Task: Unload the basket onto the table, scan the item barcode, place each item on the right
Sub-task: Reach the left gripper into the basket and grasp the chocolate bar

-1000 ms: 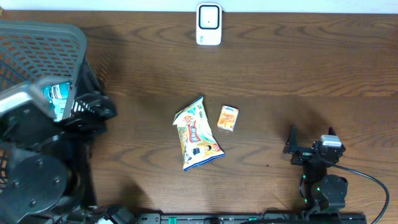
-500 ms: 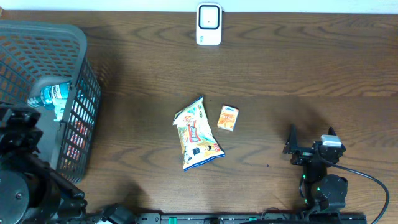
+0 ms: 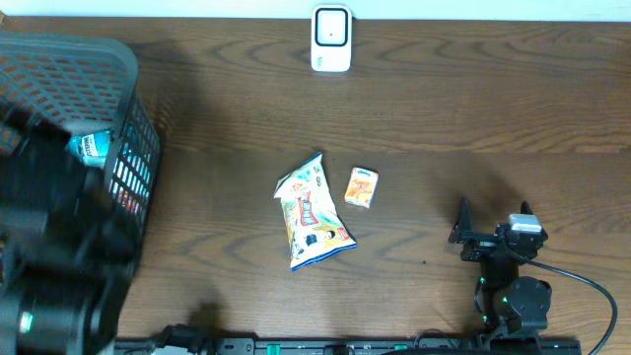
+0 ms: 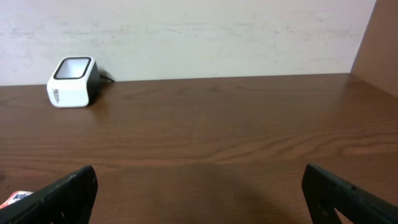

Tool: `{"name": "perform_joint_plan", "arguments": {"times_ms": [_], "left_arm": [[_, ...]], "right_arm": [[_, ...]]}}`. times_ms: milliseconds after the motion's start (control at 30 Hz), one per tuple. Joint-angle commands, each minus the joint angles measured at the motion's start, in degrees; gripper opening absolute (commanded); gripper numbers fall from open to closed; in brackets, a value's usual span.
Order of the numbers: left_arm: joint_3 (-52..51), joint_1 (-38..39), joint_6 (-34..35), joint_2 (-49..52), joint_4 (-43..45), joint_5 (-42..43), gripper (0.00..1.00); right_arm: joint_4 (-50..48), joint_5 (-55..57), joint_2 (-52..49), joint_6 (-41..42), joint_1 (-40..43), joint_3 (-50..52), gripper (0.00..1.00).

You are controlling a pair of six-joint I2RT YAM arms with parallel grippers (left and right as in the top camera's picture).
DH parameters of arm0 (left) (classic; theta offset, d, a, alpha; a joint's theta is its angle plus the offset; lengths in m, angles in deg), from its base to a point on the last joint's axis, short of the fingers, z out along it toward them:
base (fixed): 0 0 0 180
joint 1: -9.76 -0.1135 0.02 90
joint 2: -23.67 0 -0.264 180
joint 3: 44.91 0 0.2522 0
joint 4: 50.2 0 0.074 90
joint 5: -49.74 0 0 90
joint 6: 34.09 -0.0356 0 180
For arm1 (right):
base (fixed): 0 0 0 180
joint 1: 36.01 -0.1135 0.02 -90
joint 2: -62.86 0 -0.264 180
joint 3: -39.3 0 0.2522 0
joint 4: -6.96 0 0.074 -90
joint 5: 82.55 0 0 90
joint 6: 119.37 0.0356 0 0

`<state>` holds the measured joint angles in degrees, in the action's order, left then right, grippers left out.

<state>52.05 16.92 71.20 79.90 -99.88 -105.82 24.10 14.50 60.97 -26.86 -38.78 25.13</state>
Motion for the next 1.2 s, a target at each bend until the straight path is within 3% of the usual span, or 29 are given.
{"name": "perform_joint_plan", "arguments": {"times_ms": [0,133,233,333,867,933,1167], "left_arm": [[0.31,-8.61,4.5,5.4,-4.28,14.27,0.98],[0.31,-22.47,15.5,12.04,-12.22,35.04,0.98],[0.31,-30.18,16.55,17.14,-14.47,50.88,0.98],[0.28,-34.42,16.55,22.27,-15.58,58.36,0.98],[-0.48,-39.5,23.12,41.35,-21.05,59.14,0.98],[-0.48,-39.63,25.7,42.6,-21.18,59.12,0.98],[-0.48,-39.74,45.22,45.44,-26.97,61.2,0.98]], "right_arm": [[0.26,-0.11,0.04,-0.46,-0.22,0.09,0.99],[0.26,-0.11,0.04,-0.44,-0.22,0.09,0.99],[0.26,-0.11,0.04,-0.46,-0.22,0.09,0.99],[0.26,-0.11,0.04,-0.46,-0.22,0.09,0.99],[0.26,-0.11,0.04,-0.44,-0.22,0.09,0.99],[0.26,-0.11,0.04,-0.44,-0.22,0.09,0.99],[0.26,-0.11,0.04,-0.44,-0.22,0.09,0.99]]}}
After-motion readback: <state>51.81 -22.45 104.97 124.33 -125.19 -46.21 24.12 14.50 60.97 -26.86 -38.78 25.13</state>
